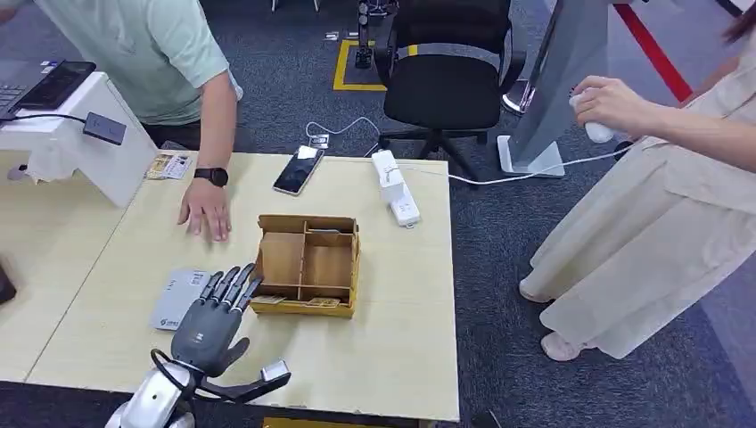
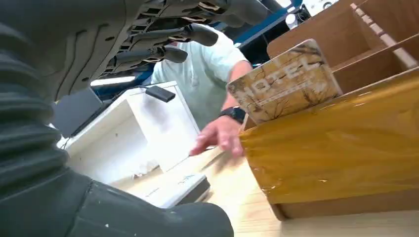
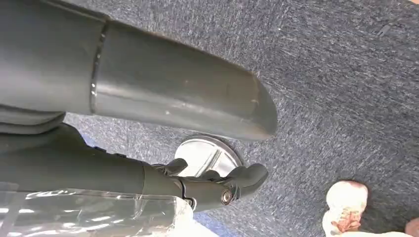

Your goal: Pass the card to the sensor for recognition and then transmit it.

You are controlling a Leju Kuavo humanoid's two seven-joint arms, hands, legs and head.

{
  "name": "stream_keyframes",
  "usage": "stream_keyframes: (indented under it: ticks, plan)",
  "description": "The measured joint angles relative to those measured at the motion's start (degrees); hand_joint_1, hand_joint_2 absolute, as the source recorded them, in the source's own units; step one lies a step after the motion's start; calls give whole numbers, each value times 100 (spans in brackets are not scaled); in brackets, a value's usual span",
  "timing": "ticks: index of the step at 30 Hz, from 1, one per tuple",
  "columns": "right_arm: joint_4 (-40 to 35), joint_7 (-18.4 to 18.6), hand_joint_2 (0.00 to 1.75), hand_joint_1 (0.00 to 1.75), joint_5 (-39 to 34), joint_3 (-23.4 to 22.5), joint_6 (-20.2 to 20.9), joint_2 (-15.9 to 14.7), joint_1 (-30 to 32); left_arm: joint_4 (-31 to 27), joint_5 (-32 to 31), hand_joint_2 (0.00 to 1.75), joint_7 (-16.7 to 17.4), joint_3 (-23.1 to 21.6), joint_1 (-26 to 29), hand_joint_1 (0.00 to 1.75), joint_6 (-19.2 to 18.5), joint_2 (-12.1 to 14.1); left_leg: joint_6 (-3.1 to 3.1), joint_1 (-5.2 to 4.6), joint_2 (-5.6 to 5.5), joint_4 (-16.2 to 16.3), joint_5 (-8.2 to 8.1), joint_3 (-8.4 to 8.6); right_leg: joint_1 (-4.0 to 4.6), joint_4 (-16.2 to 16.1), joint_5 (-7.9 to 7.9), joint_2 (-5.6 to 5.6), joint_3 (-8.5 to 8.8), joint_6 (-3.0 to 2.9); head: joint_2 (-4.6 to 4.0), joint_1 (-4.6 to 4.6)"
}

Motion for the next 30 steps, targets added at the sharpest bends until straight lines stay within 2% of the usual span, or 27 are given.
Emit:
stream_keyframes:
  ticks: [5, 12, 24, 30]
  plan:
    - [31, 9, 0, 0, 0, 74, 0, -4, -3, 0, 26, 175, 13, -9, -63, 0, -24, 96, 0, -2, 0, 0, 0, 0, 0, 0, 0, 0, 0, 0, 2, -2]
    - [57, 61, 0, 0, 0, 129, 0, -7, -2, -2, 162, 175, 98, -9, -132, 0, -79, 92, 0, -2, 0, 0, 0, 0, 0, 0, 0, 0, 0, 0, 0, 0]
    - [66, 66, 0, 0, 0, 164, 0, -9, -3, -72, 527, 175, 63, -9, -147, 0, -188, -120, 0, -1, 0, 0, 0, 0, 0, 0, 0, 0, 0, 0, 0, 0]
    - [74, 66, 0, 0, 0, 203, 0, -11, -3, -72, 446, 175, 66, -9, -160, 0, -142, -205, 0, -1, 0, 0, 0, 0, 0, 0, 0, 0, 0, 0, 0, 0]
